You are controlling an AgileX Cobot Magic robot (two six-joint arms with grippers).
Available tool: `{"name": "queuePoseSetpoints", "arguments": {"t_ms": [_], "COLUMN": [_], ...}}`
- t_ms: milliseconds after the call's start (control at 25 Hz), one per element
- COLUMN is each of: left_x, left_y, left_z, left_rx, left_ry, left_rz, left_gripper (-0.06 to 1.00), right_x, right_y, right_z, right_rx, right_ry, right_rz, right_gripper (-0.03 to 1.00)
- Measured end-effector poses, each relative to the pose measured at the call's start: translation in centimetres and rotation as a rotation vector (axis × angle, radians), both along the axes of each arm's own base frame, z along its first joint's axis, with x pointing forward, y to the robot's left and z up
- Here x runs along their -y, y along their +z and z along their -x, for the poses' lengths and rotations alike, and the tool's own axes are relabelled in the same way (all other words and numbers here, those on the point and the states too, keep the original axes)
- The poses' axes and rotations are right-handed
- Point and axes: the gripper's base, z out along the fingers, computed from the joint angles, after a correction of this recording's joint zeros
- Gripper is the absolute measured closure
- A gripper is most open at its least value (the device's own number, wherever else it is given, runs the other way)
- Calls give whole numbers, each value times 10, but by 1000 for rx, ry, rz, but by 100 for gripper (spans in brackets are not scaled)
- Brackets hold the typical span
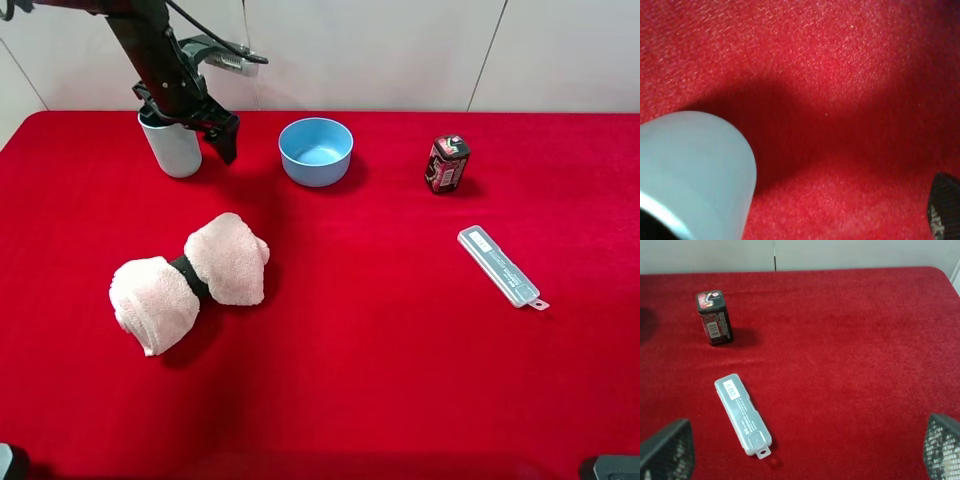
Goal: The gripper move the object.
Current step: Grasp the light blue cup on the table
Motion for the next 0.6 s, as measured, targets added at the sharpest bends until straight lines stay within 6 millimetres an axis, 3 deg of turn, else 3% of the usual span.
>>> {"name": "queuePoseSetpoints", "arguments": {"t_ms": [600], "left_x": [0], "left_y": [-5], "left_z": [-2], "left_rx": [5], "left_ry": [1], "left_rz": [1], "left_gripper": [24], "right_x": [0], "right_y": [0], "right_z": [0], "right_rx": [0], "right_ry": [0], "right_rz": [0], "right_gripper": [27]}}
